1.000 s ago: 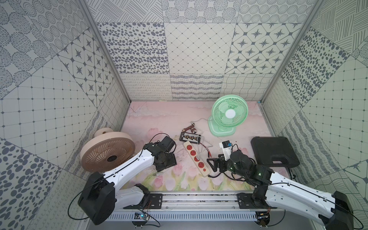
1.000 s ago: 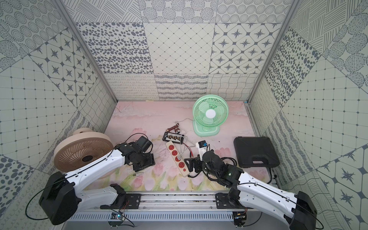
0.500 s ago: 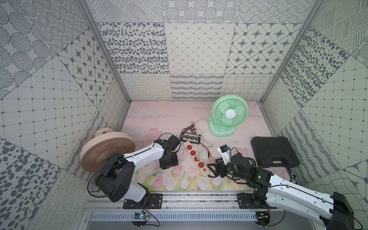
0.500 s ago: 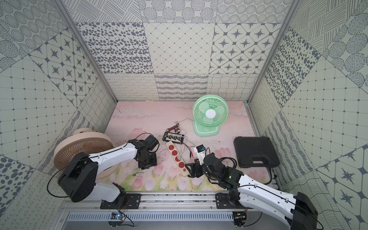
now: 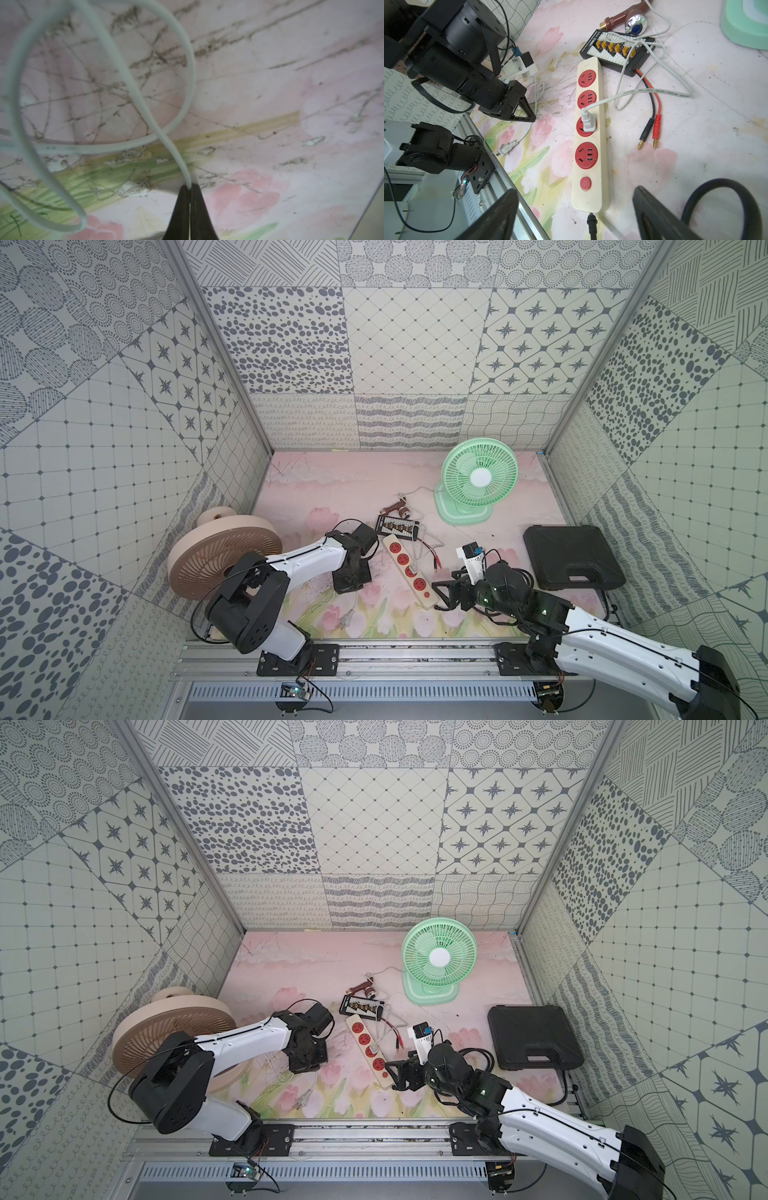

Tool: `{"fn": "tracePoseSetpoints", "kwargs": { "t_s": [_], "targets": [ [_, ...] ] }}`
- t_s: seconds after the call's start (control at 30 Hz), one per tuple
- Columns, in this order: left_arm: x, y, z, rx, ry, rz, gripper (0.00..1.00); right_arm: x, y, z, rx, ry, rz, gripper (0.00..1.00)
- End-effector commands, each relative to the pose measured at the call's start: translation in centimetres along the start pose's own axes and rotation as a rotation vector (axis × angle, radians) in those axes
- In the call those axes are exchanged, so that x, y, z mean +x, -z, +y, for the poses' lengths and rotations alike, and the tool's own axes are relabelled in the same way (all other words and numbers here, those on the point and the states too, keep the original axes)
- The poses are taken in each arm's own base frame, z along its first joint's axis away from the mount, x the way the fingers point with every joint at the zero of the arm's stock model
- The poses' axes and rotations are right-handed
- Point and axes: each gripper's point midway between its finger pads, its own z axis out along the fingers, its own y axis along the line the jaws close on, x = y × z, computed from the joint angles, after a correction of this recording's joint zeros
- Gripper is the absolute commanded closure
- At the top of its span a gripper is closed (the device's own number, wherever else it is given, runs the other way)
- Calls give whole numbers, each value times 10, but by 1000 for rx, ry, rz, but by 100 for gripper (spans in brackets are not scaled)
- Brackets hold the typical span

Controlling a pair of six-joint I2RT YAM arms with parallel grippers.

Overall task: Plug the desk fan into the power strip
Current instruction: Pick up the plug from the center of the board.

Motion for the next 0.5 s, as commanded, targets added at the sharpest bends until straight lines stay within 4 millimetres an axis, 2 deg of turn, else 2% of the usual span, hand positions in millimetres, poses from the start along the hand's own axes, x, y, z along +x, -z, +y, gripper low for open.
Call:
{"fn": "tracePoseSetpoints", "kwargs": {
  "t_s": [0.0,0.13,0.47],
  "targets": [
    [-21,2,-5,-9,-26,-106,100,-11,-1,10,-36,-19,-25,3],
    [-31,21,-9,20,-22,-168,100,-7,-7,13,-40,-30,19,3],
    [-41,92,-38,253,-8,-309,100,-14,-10,34,-108,-35,58,3]
  ]
}}
